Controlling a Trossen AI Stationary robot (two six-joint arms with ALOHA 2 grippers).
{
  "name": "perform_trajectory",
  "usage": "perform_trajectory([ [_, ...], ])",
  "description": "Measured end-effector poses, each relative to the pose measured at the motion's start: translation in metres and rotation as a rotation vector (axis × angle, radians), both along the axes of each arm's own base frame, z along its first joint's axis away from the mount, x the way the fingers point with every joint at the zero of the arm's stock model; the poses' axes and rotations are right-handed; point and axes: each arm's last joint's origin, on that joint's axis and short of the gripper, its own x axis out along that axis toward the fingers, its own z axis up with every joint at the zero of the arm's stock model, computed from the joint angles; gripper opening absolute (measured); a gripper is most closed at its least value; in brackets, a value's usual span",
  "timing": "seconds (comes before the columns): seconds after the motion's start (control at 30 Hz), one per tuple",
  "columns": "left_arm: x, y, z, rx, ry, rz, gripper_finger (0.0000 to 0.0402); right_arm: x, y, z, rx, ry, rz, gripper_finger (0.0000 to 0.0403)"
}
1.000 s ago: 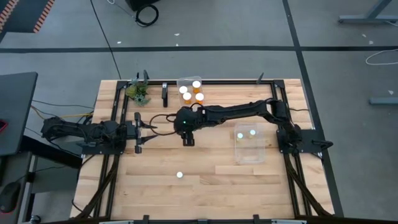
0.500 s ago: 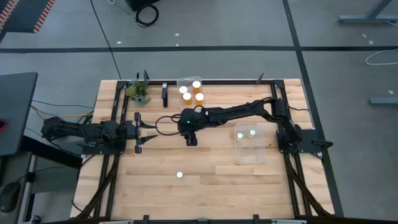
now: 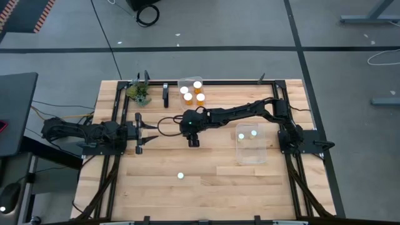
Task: Pick and place medicine bottles into bin by pill shape (circle, oval)
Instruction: Put the orange tablet bottle into the bottom transparent bin
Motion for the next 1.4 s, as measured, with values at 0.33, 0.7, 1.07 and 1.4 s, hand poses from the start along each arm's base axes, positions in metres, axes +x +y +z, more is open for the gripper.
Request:
perform_trajectory([
  [0.33, 0.000, 0.000, 0.000, 0.000, 0.000, 0.000, 0.0179, -0.002, -0.001, -0.001, 0.006, 0.019, -0.013, 0.0149],
  [0.7, 0.000, 0.000, 0.000, 0.000, 0.000, 0.000, 0.0177, -0.006, -0.001, 0.001, 0.004, 0.056, -0.037, 0.0142],
  [1.07, 0.000, 0.000, 0.000, 0.000, 0.002, 0.000, 0.0177, -0.027, 0.008, 0.045, 0.010, 0.079, -0.075, 0.0140],
  [1.4, 0.000, 0.000, 0.000, 0.000, 0.001, 0.000, 0.0180, -0.067, 0.035, 0.086, 0.009, 0.052, -0.137, 0.0140],
])
